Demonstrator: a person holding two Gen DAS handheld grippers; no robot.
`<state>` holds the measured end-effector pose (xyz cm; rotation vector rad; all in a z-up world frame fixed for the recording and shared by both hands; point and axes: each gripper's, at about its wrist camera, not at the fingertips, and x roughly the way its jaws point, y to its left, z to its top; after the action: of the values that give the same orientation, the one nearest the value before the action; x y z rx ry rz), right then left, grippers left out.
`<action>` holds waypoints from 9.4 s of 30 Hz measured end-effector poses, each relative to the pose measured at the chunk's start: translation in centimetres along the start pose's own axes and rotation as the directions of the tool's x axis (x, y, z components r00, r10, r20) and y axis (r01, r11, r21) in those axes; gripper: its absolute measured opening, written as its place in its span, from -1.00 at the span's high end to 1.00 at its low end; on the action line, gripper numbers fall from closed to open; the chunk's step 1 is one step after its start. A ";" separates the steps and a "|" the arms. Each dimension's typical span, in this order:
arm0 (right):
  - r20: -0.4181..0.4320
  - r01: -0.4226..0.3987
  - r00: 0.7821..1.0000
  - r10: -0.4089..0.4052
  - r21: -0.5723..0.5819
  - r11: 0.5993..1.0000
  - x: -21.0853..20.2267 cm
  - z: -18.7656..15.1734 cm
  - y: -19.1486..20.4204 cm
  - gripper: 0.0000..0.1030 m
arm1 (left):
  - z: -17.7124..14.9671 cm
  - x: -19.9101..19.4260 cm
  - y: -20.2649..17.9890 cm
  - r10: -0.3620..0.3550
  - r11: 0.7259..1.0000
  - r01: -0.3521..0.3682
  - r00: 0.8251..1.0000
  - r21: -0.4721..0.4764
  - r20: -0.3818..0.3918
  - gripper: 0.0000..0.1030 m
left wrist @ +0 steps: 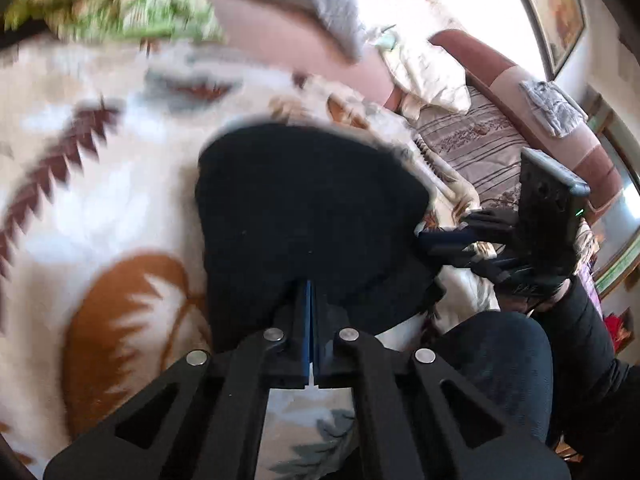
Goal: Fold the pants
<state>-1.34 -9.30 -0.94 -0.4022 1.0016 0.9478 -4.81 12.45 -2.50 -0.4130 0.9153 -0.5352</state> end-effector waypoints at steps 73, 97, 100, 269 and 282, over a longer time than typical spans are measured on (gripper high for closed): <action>0.042 -0.062 0.997 0.059 0.061 0.996 -0.9 -1.7 -1.3 0.33 | 6.2 6.9 -0.7 0.460 0.863 -0.482 0.874 0.153 0.160 0.98; 0.310 -0.336 0.935 0.173 0.611 0.717 1.1 -4.9 -9.4 0.14 | 4.1 2.6 4.5 0.011 0.960 0.004 0.999 -0.279 0.052 -0.12; 0.294 -0.288 0.946 0.135 0.578 0.764 0.9 -4.2 -8.7 0.24 | 4.1 2.4 4.5 0.018 0.958 0.001 0.998 -0.285 0.063 0.06; 0.100 0.164 0.943 -0.319 0.694 0.701 -2.3 -4.9 -13.2 0.74 | 14.5 17.3 -7.8 0.117 0.960 -0.135 0.989 0.247 0.086 -0.96; 0.280 0.186 0.831 -0.481 0.674 0.714 -7.8 0.2 -16.2 0.68 | 13.1 20.3 -8.5 0.210 0.914 -0.208 0.977 0.349 0.033 -0.98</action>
<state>10.55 -21.95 3.83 0.1937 0.7244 0.2889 13.95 -4.96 -3.49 0.0119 0.8364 -0.4901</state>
